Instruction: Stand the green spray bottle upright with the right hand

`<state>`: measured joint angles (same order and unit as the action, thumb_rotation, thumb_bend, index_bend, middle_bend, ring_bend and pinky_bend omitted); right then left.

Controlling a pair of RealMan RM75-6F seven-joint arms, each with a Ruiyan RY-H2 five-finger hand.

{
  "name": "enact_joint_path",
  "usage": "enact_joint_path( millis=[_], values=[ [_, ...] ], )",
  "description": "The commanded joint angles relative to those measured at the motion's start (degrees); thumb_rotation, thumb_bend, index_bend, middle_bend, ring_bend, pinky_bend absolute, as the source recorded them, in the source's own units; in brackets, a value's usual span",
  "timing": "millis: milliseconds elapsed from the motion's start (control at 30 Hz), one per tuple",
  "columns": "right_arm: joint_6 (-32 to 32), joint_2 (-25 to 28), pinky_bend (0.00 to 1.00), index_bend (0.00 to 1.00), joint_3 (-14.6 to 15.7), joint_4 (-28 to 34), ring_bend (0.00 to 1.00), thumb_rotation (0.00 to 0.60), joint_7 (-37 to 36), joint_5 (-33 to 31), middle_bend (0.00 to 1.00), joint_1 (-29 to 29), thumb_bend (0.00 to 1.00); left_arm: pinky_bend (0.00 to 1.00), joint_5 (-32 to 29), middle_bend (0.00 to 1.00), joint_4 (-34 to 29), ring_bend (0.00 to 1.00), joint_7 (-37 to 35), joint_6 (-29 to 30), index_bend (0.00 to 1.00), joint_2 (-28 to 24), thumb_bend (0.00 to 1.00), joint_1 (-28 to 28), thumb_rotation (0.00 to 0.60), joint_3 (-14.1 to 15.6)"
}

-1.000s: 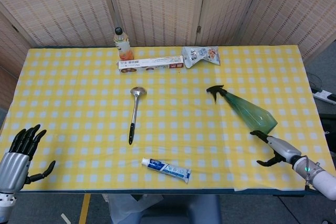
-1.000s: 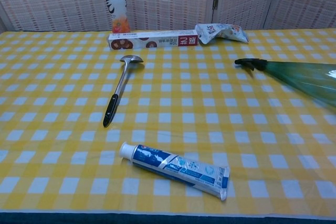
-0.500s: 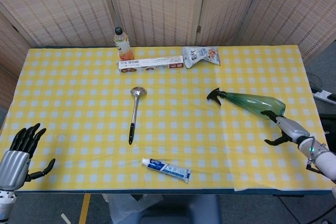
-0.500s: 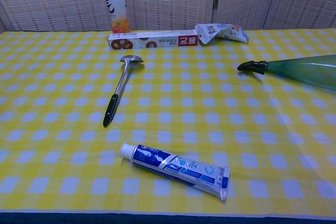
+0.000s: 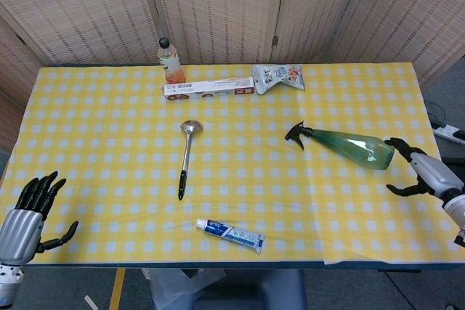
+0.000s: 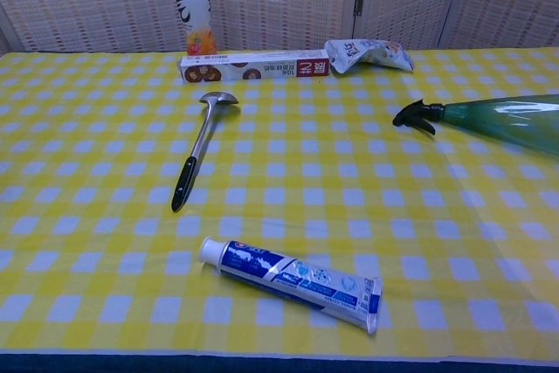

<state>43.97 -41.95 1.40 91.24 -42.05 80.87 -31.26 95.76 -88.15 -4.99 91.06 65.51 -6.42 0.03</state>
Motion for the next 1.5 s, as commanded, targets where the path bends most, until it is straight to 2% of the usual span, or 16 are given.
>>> enact_joint_path(
  millis=[33, 167, 233, 367, 500, 767, 900, 1033, 1500],
  values=[
    [-4.9, -0.3, 0.00, 0.00, -4.3, 0.8, 0.10, 0.600, 11.4, -12.6, 0.04, -3.5, 0.34, 0.02, -0.3, 0.00, 0.1, 0.05, -0.6, -0.2, 0.00, -0.1, 0.38, -0.1, 0.239, -0.1],
    [-10.8, -3.7, 0.00, 0.03, -5.5, -1.4, 0.10, 0.600, 22.5, -23.0, 0.04, -9.6, 0.34, 0.02, -1.2, 0.00, 0.1, 0.05, -2.0, -0.6, 0.00, -0.5, 0.38, -0.1, 0.238, -0.3],
    [-13.4, -5.9, 0.00, 0.04, -4.6, -3.1, 0.10, 0.600, 28.4, -27.4, 0.05, -13.0, 0.34, 0.02, -1.9, 0.00, 0.1, 0.05, -3.0, -0.4, 0.00, -0.7, 0.38, 0.1, 0.244, -0.6],
    [-15.2, -12.2, 0.00, 0.06, -2.0, -8.0, 0.10, 0.600, 39.5, -40.1, 0.05, -20.6, 0.34, 0.02, -3.4, 0.00, 0.7, 0.05, -5.8, 0.1, 0.00, -1.5, 0.38, 0.5, 0.241, -1.4],
    [-17.2, -18.8, 0.00, 0.08, 2.2, -13.0, 0.10, 0.600, 47.5, -52.9, 0.06, -28.8, 0.34, 0.02, -3.4, 0.00, 1.9, 0.05, -8.6, 0.0, 0.00, -1.8, 0.38, 0.2, 0.243, -1.6],
    [-17.9, -29.8, 0.00, 0.12, 12.2, -21.4, 0.10, 0.600, 58.6, -71.4, 0.07, -40.0, 0.34, 0.02, -3.2, 0.00, 3.7, 0.05, -12.2, -0.9, 0.00, -1.9, 0.38, -0.4, 0.243, -1.6],
    [-18.1, -33.6, 0.00, 0.17, 16.1, -24.7, 0.13, 0.600, 62.3, -77.9, 0.10, -43.1, 0.34, 0.02, -3.4, 0.00, 3.9, 0.05, -12.8, -0.4, 0.00, -1.9, 0.38, -0.1, 0.243, -1.7],
    [-18.9, -36.0, 0.00, 0.23, 18.2, -27.0, 0.14, 0.600, 64.4, -81.6, 0.12, -44.6, 0.34, 0.02, -3.3, 0.00, 4.0, 0.05, -12.3, -0.8, 0.00, -1.8, 0.40, -0.3, 0.245, -1.5],
    [-22.5, -41.0, 0.00, 0.26, 20.7, -35.0, 0.14, 0.600, 65.8, -85.3, 0.13, -44.0, 0.34, 0.02, -3.5, 0.00, 4.1, 0.05, -12.3, -0.9, 0.00, -1.6, 0.39, -0.3, 0.242, -1.7]
  ],
)
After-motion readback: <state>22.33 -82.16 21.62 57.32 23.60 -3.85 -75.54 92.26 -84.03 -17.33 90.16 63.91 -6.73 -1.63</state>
